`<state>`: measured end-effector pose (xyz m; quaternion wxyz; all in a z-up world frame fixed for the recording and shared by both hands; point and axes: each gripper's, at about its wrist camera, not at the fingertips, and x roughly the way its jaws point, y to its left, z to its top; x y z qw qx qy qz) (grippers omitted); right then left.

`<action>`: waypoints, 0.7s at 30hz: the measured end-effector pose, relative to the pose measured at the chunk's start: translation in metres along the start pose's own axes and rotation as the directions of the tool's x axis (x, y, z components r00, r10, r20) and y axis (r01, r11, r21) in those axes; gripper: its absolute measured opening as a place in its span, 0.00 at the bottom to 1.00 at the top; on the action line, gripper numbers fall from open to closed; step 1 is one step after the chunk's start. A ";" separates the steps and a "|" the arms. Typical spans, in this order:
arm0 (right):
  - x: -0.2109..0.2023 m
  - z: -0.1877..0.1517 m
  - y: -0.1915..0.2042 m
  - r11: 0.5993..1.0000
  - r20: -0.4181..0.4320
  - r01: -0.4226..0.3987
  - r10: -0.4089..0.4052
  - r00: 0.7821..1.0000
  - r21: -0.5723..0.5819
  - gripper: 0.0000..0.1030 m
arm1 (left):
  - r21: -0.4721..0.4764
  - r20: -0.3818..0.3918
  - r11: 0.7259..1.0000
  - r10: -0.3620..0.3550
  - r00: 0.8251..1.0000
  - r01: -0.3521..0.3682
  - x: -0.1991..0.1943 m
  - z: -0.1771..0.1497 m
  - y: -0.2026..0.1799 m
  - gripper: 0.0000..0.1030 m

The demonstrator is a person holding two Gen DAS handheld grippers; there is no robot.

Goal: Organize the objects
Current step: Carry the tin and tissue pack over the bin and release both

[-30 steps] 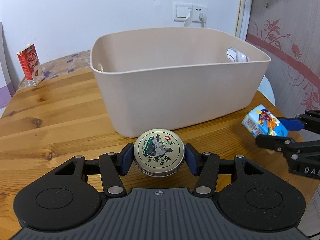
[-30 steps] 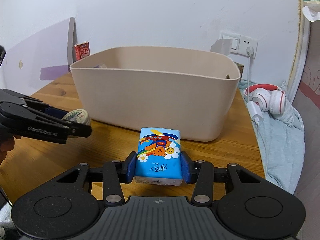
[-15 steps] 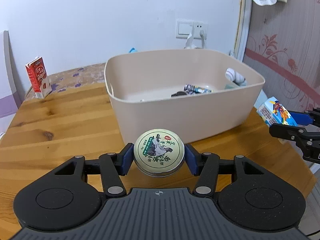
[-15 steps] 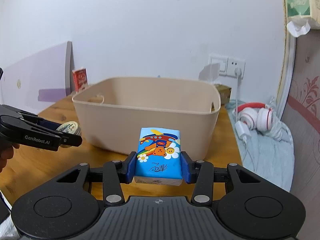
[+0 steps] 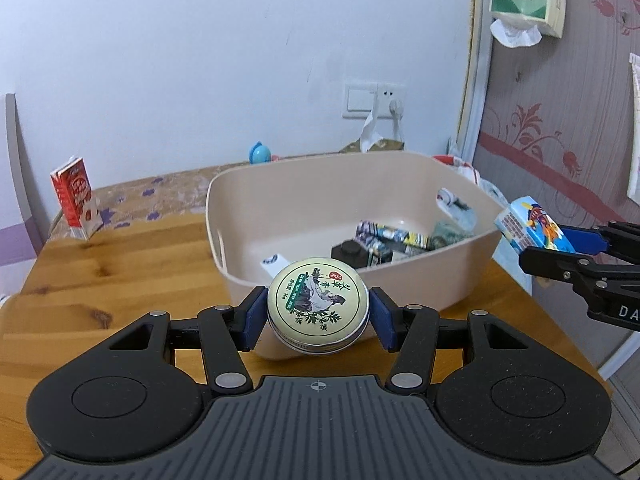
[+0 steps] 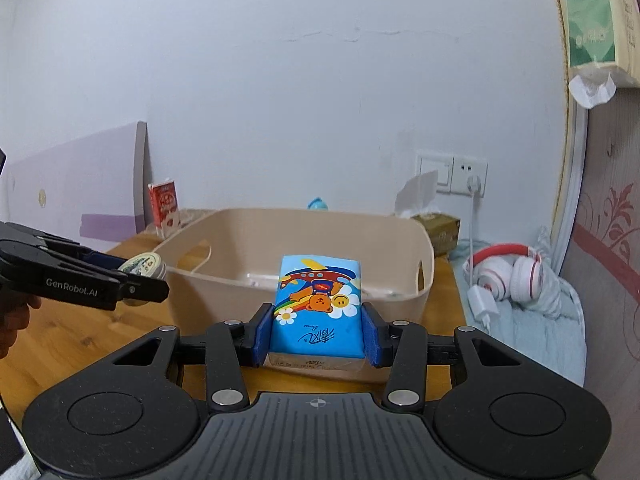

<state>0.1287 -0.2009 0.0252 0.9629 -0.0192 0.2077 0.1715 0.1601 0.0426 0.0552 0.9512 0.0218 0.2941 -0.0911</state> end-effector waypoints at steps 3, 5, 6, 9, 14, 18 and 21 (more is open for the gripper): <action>0.003 0.007 -0.002 1.000 0.017 0.000 -0.001 1.000 0.012 0.41 | 0.002 0.010 1.000 0.000 1.000 0.000 0.002 0.008 -0.002 0.54; 0.006 0.012 -0.004 1.000 0.027 -0.001 0.001 1.000 0.014 0.41 | 0.007 0.016 1.000 -0.001 1.000 0.000 0.003 0.013 -0.003 0.54; 0.006 0.014 -0.003 1.000 0.030 -0.001 0.001 1.000 0.013 0.41 | 0.010 0.019 1.000 0.001 1.000 -0.001 0.004 0.015 -0.004 0.54; 0.009 0.020 -0.004 1.000 0.042 -0.002 0.001 0.999 0.011 0.41 | 0.010 0.027 1.000 0.001 1.000 -0.001 0.007 0.022 -0.004 0.54; 0.017 0.029 -0.007 1.000 0.056 -0.002 0.001 0.998 0.015 0.41 | 0.011 0.038 1.000 0.008 0.999 -0.008 0.016 0.034 -0.006 0.54; 0.025 0.036 -0.008 1.000 0.057 -0.003 0.003 0.998 0.011 0.41 | 0.013 0.033 1.000 0.012 0.999 -0.012 0.027 0.041 -0.005 0.54; 0.031 0.041 -0.010 1.000 0.056 -0.002 0.002 0.998 0.008 0.41 | 0.020 0.021 1.000 0.021 1.000 -0.021 0.038 0.046 -0.005 0.54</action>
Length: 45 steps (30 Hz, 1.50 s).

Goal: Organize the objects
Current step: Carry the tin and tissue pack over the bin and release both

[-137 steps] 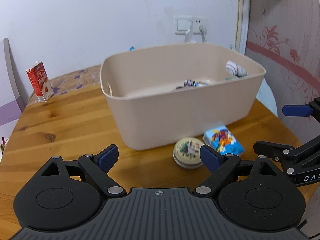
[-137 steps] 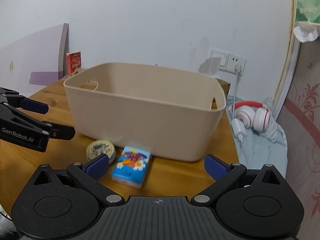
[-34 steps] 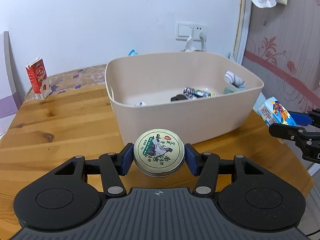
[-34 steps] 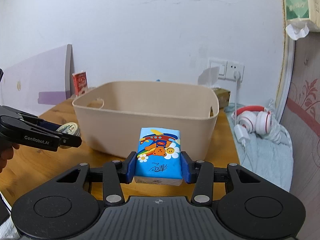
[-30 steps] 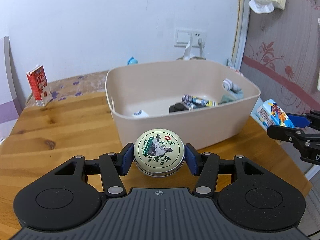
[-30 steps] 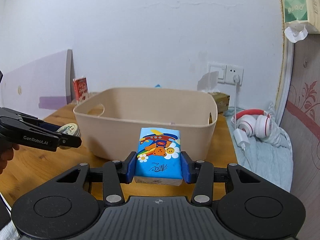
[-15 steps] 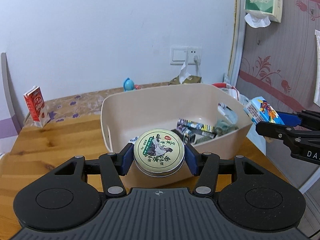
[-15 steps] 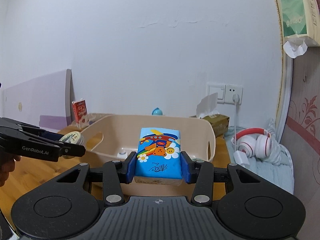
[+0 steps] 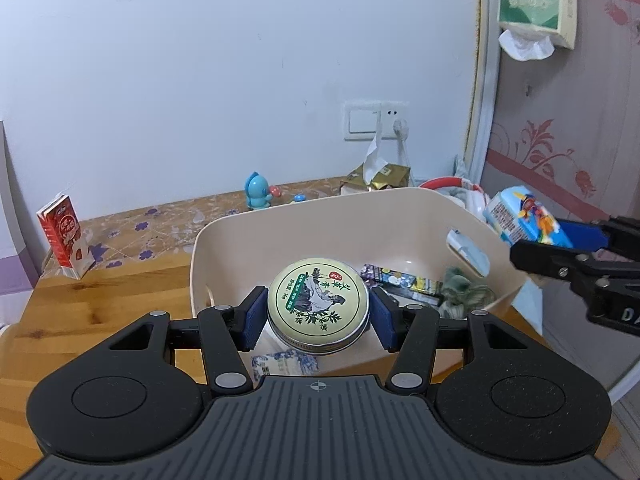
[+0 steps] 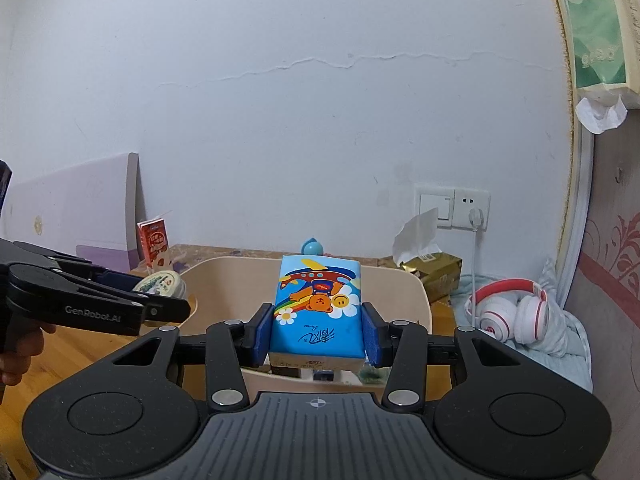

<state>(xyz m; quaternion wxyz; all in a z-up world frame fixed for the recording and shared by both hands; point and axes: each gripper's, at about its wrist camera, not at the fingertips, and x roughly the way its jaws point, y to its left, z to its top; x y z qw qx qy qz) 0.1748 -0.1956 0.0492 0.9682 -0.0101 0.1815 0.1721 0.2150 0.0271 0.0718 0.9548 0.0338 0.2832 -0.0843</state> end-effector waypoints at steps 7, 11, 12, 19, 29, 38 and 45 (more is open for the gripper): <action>0.017 0.006 -0.007 1.000 -0.015 0.004 -0.004 1.000 0.003 0.41 | 0.011 -0.033 1.000 0.019 0.999 -0.019 0.028 0.008 -0.001 0.54; 0.027 0.007 -0.010 1.000 -0.030 0.013 -0.013 0.999 0.001 0.41 | 0.002 -0.058 1.000 0.020 0.998 -0.020 0.044 0.013 -0.001 0.54; 0.029 0.007 -0.012 1.000 -0.036 0.016 -0.016 0.999 0.001 0.41 | 0.001 -0.067 1.000 0.019 0.998 -0.019 0.049 0.014 -0.001 0.54; 0.051 0.005 -0.020 0.999 -0.086 0.044 -0.045 0.995 -0.008 0.41 | 0.014 -0.131 1.000 0.027 0.991 -0.026 0.077 0.018 -0.005 0.54; 0.088 -0.002 -0.023 0.999 -0.189 0.042 -0.048 0.981 -0.033 0.41 | 0.007 -0.260 0.998 0.061 0.964 -0.061 0.117 0.011 -0.001 0.54; 0.109 -0.010 -0.024 0.999 -0.272 0.037 -0.046 0.961 -0.040 0.42 | -0.024 -0.327 0.997 0.065 0.943 -0.077 0.130 0.008 0.007 0.54; 0.113 -0.012 -0.018 0.997 -0.289 0.046 -0.064 0.955 -0.066 0.52 | -0.038 -0.311 0.996 0.065 0.948 -0.081 0.124 0.010 0.008 0.66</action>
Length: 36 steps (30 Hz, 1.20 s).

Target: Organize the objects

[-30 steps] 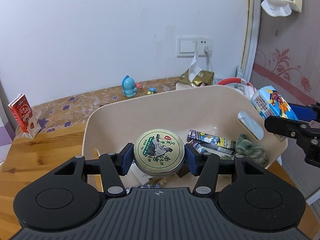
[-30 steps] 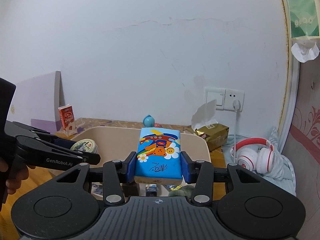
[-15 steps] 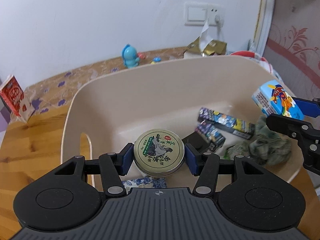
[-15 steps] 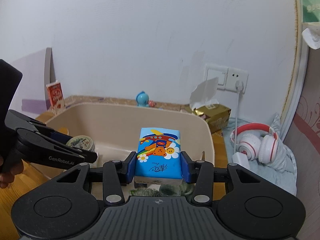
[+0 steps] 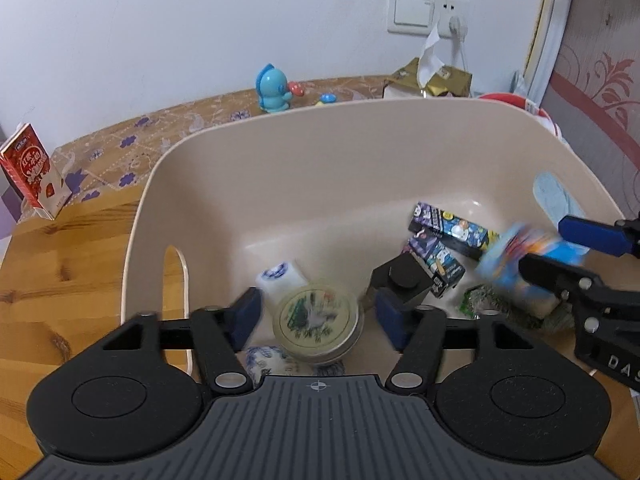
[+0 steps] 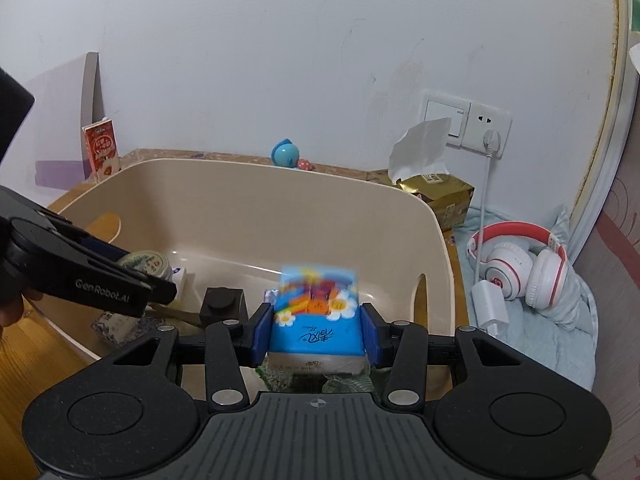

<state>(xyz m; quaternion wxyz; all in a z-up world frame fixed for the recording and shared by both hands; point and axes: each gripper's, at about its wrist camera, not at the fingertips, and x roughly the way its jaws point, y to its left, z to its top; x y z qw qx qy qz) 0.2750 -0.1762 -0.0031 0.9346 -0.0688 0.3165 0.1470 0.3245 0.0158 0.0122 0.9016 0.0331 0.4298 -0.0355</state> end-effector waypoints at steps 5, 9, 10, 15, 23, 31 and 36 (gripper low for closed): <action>-0.007 -0.001 -0.002 1.000 0.020 0.000 -0.001 1.000 0.026 0.68 | 0.005 0.056 1.000 0.001 0.998 -0.001 -0.013 -0.002 -0.003 0.76; -0.018 -0.001 -0.004 0.999 0.054 -0.001 -0.002 0.999 0.049 0.77 | 0.004 0.126 1.000 0.022 0.992 -0.023 -0.030 -0.003 -0.006 0.85; -0.021 -0.001 -0.004 0.999 0.059 0.000 -0.003 0.998 0.050 0.78 | 0.000 0.133 1.000 0.023 0.991 -0.023 -0.033 -0.003 -0.006 0.85; -0.034 -0.001 -0.002 0.998 0.100 0.007 -0.012 0.995 0.057 0.91 | 0.006 0.167 0.999 0.031 0.985 -0.032 -0.050 -0.007 -0.005 0.85; -0.061 -0.003 0.005 0.998 0.159 0.004 -0.015 0.987 0.068 0.96 | -0.005 0.222 0.999 0.043 0.974 -0.043 -0.078 -0.020 -0.002 0.86; -0.088 -0.008 0.015 0.997 0.210 0.003 -0.019 0.978 0.076 1.00 | -0.014 0.251 0.998 0.055 0.967 -0.053 -0.099 -0.037 0.001 0.86; -0.102 -0.016 0.021 0.997 0.228 0.009 -0.027 0.973 0.083 1.00 | -0.017 0.269 0.998 0.060 0.961 -0.058 -0.113 -0.046 0.004 0.86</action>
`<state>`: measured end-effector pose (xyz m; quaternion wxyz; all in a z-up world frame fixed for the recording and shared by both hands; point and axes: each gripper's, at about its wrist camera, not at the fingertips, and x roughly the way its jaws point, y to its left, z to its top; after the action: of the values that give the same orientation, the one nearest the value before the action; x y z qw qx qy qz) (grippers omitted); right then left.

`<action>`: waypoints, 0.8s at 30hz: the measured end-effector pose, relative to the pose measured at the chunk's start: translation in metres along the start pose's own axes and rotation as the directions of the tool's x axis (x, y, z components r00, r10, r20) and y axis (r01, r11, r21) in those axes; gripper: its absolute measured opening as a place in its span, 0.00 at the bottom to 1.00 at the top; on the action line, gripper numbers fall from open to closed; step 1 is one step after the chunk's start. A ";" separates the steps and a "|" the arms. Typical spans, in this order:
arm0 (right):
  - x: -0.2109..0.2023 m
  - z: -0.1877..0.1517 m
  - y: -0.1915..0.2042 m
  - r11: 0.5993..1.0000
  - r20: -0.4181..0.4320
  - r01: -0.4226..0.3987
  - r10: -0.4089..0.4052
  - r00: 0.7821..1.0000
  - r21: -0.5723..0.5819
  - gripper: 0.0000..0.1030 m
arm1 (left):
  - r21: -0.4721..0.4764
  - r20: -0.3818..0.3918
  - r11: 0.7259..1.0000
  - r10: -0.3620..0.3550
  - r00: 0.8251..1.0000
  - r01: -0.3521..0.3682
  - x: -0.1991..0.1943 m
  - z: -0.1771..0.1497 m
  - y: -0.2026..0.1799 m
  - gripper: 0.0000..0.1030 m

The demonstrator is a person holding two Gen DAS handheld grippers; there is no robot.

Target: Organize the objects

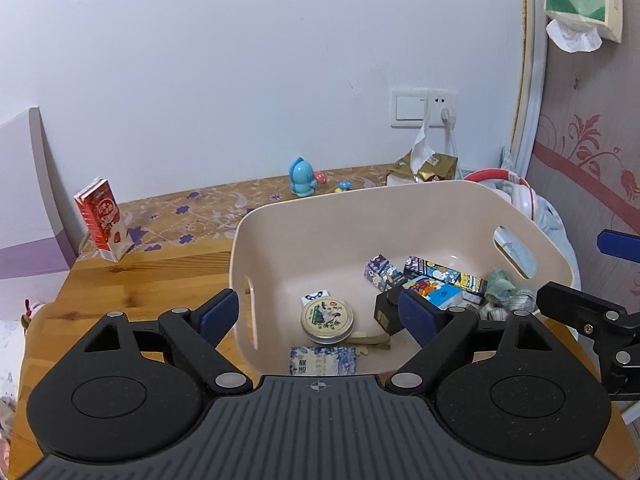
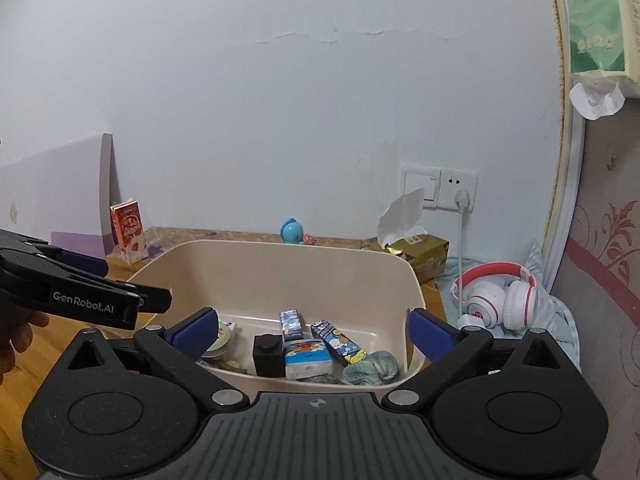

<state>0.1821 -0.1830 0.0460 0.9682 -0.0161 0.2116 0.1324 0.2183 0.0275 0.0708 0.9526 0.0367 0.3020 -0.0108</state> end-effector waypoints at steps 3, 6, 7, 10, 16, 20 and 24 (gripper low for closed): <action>-0.008 -0.004 0.002 1.000 0.004 -0.001 0.001 1.000 0.010 1.00 | 0.002 0.008 1.000 0.003 1.000 -0.003 -0.009 -0.005 0.001 0.86; -0.016 -0.007 0.003 1.000 0.011 -0.002 0.002 1.000 0.018 1.00 | 0.007 0.011 1.000 -0.003 1.000 0.003 -0.016 -0.010 0.002 0.86; -0.019 -0.009 0.004 1.000 0.012 -0.002 0.002 1.000 0.020 1.00 | 0.011 0.011 1.000 -0.005 1.000 0.005 -0.018 -0.011 0.002 0.86; -0.024 -0.013 0.005 1.000 0.010 -0.006 0.006 1.000 0.022 1.00 | 0.008 0.018 1.000 -0.006 1.000 0.006 -0.026 -0.016 0.003 0.86; -0.038 -0.020 0.012 1.000 0.018 -0.002 0.002 1.000 0.024 1.00 | 0.005 0.040 1.000 -0.004 0.999 0.004 -0.042 -0.024 0.007 0.86; -0.047 -0.025 0.017 1.000 0.021 0.002 -0.002 1.000 0.022 1.00 | -0.002 0.046 1.000 -0.017 0.999 0.017 -0.052 -0.030 0.009 0.86; -0.056 -0.027 0.024 1.000 0.020 -0.006 0.005 1.000 0.023 1.00 | 0.002 0.054 1.000 -0.016 0.998 0.016 -0.062 -0.036 0.011 0.86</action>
<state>0.1160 -0.1764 0.0448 0.9700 -0.0030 0.2034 0.1328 0.1475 0.0408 0.0776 0.9603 0.0347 0.2762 -0.0198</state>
